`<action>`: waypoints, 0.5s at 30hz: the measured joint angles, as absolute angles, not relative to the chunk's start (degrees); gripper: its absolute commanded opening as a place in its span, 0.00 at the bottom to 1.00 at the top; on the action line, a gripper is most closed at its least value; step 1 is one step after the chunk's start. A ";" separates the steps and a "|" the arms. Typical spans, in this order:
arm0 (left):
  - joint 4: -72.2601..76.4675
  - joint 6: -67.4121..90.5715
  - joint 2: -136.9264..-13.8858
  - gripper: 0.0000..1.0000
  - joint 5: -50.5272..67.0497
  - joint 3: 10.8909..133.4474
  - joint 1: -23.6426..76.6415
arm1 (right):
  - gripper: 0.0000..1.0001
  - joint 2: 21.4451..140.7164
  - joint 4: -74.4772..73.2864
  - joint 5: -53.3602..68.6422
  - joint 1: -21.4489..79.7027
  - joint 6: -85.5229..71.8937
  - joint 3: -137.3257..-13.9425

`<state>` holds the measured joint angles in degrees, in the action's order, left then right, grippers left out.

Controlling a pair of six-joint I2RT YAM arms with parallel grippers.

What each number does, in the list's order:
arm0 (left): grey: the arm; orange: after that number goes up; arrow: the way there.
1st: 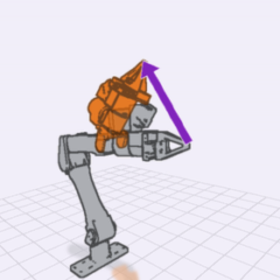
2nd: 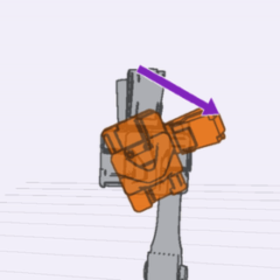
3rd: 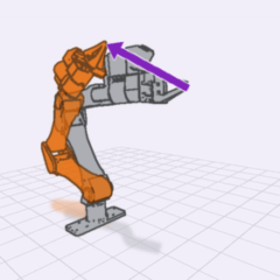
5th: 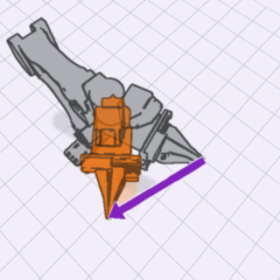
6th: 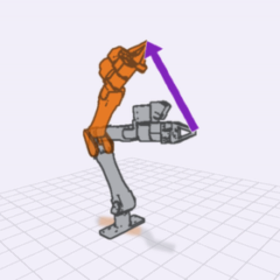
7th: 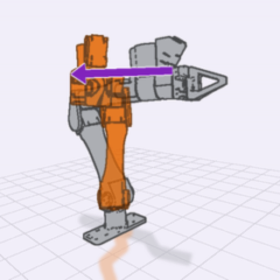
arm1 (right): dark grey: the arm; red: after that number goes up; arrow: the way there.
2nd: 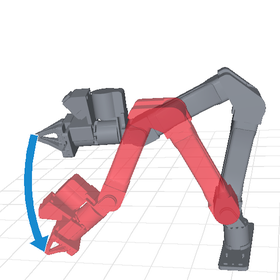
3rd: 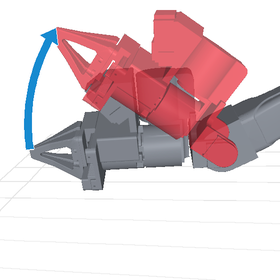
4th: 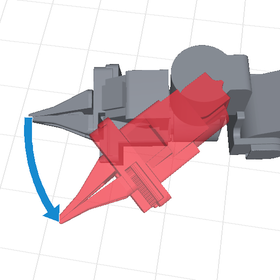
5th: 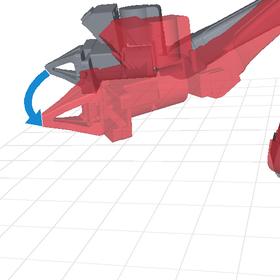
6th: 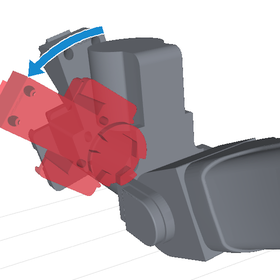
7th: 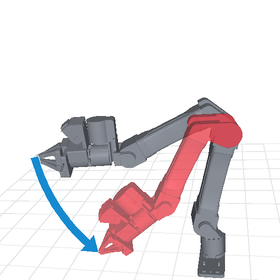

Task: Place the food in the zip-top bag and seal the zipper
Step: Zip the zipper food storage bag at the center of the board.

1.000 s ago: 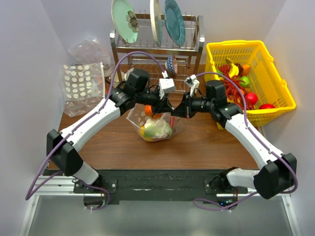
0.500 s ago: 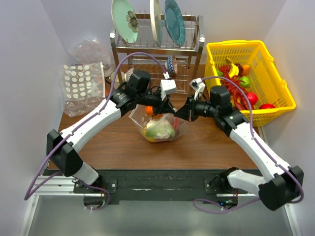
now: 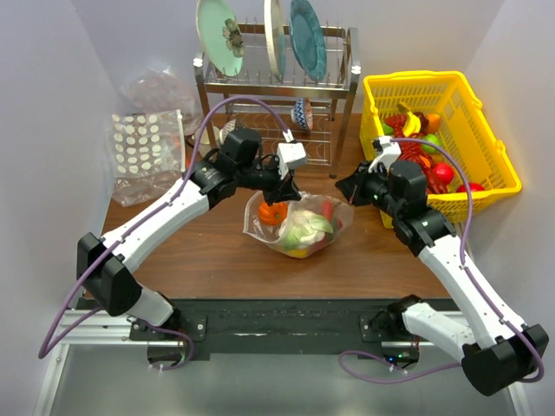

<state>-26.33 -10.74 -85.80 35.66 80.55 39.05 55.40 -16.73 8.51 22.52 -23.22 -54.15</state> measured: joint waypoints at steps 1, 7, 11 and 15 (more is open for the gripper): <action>-26.48 -10.74 -85.73 0.00 35.53 80.42 39.00 | 0.00 55.22 -16.73 8.16 22.44 -23.22 -54.02; -26.72 -10.70 -85.52 0.00 35.59 80.14 39.00 | 0.48 56.58 -14.57 14.79 22.48 -21.15 -54.00; -26.76 -10.50 -85.49 0.00 35.92 80.20 39.00 | 0.64 58.33 -12.38 22.92 22.52 -16.95 -54.00; -27.11 -10.09 -85.47 0.00 36.64 81.10 39.00 | 0.62 57.65 -10.22 28.77 22.50 -12.47 -53.98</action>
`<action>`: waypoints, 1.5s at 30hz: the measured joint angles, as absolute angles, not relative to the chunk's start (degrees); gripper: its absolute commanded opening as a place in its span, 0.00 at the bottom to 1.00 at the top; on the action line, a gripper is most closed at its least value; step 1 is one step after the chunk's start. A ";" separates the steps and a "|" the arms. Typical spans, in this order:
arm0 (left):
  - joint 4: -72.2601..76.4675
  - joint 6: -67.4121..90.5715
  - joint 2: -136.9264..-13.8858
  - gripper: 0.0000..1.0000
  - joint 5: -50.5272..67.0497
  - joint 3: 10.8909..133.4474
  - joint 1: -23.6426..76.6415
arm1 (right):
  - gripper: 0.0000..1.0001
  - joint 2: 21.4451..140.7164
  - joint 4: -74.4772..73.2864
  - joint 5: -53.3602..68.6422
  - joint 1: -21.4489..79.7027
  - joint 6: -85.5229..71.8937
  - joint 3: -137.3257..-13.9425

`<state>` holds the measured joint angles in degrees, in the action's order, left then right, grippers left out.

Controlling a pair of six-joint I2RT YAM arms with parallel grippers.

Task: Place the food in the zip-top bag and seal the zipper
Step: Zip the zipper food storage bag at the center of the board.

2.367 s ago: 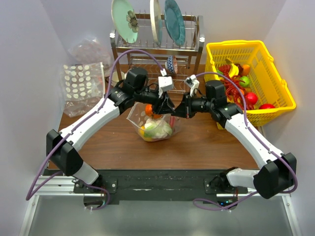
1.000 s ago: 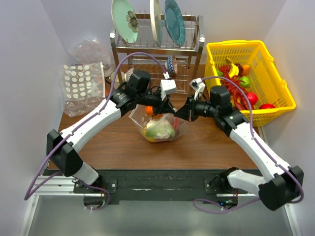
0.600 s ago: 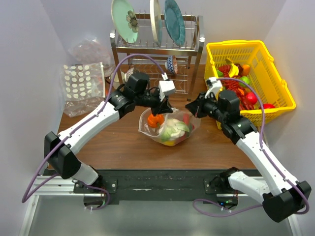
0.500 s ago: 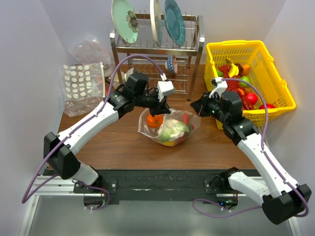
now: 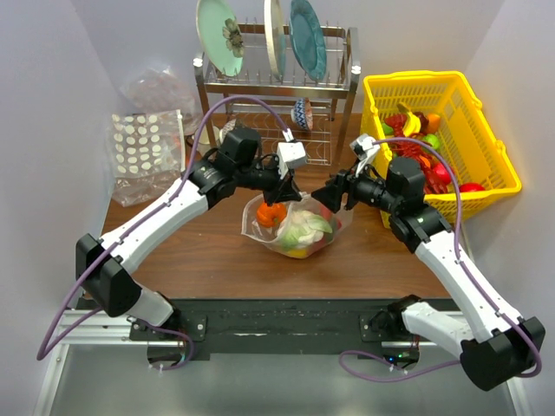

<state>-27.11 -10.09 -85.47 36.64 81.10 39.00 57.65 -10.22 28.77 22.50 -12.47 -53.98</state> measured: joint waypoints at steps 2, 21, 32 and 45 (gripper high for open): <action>-27.31 -10.09 -85.36 0.00 36.97 81.65 39.00 | 0.60 56.88 -8.56 32.10 22.50 -10.98 -53.98; -33.32 -10.09 -85.17 0.00 40.91 86.43 39.00 | 0.56 55.31 -0.99 46.26 23.79 -5.37 -51.07; -34.02 -10.09 -83.66 0.00 43.20 86.43 39.00 | 0.44 59.22 -0.43 46.50 25.69 -4.60 -51.07; -33.71 -10.07 -83.46 0.00 42.85 86.43 39.00 | 0.00 59.02 2.28 43.83 26.74 -7.51 -49.84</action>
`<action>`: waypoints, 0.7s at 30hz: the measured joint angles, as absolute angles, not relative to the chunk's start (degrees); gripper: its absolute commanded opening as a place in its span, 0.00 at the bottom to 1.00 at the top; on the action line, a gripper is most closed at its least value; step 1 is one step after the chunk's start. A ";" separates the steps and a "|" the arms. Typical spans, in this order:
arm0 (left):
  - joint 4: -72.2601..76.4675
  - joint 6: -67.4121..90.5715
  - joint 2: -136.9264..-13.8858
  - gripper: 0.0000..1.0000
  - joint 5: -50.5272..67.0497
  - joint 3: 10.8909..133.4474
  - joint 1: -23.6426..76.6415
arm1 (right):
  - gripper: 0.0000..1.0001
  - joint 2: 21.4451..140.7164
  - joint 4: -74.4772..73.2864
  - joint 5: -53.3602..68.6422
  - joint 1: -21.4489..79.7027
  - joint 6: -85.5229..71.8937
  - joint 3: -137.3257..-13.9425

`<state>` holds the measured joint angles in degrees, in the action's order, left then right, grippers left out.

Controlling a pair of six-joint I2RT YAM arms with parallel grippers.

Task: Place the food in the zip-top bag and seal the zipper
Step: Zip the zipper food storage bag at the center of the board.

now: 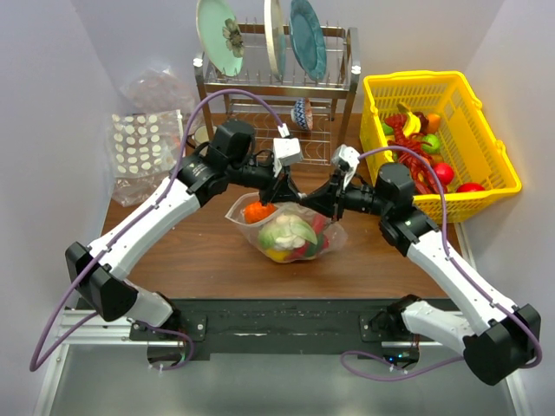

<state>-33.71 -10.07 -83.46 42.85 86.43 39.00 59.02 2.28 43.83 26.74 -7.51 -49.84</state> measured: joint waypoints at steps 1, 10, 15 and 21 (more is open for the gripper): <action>-33.58 -10.07 -83.44 0.00 42.61 86.41 39.00 | 0.00 58.19 3.33 42.44 26.98 -8.36 -48.84; -29.85 -9.67 -83.02 0.00 41.50 85.36 40.05 | 0.00 47.94 11.49 28.67 28.25 -15.92 -40.07; -28.25 -9.58 -82.74 0.00 40.12 84.53 40.05 | 0.00 45.98 11.05 21.96 28.42 -17.78 -39.83; -27.94 -9.56 -82.26 0.00 37.78 83.53 39.99 | 0.00 42.46 7.16 9.72 28.49 -17.74 -39.83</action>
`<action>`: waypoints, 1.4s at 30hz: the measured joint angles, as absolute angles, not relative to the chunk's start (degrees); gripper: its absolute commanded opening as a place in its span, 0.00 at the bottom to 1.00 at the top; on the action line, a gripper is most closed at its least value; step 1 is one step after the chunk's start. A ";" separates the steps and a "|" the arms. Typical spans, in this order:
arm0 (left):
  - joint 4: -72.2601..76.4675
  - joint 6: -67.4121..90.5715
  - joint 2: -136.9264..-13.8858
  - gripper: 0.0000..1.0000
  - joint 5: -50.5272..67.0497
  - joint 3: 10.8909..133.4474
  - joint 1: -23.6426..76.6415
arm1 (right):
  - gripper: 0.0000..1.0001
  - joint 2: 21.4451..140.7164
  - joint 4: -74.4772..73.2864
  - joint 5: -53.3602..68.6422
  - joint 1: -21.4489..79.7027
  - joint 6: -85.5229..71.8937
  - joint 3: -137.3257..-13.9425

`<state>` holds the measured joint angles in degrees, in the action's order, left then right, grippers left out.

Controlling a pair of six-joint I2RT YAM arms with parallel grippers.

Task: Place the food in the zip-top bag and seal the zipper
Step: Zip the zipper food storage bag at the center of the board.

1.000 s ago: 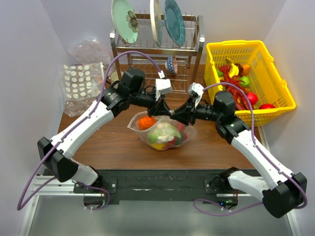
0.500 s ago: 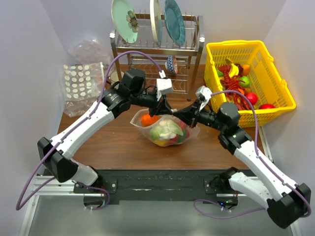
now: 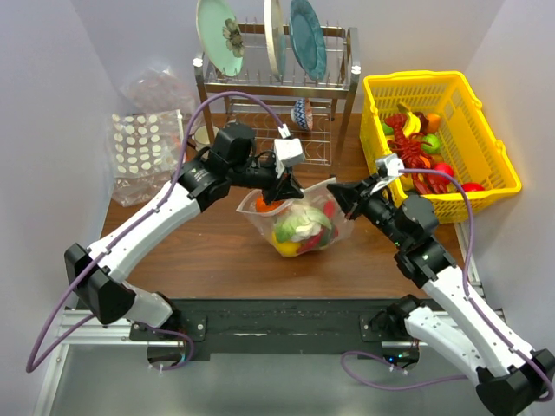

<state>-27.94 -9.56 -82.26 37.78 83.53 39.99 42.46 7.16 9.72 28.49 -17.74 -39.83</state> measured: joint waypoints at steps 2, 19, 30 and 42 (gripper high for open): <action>-28.03 -9.56 -82.08 0.00 36.99 83.29 39.99 | 0.00 41.91 5.87 5.58 28.49 -17.56 -39.88; -28.60 -8.97 -82.02 0.00 32.67 82.59 39.90 | 0.00 41.93 -1.52 -14.70 28.49 -15.27 -41.56; -39.18 -7.90 -81.56 0.00 24.58 82.59 39.05 | 0.00 42.13 -3.88 -33.45 25.15 -11.79 -41.65; -40.23 -5.06 -83.20 0.00 23.20 82.59 39.03 | 0.75 53.76 -1.85 5.85 25.02 -6.02 -48.36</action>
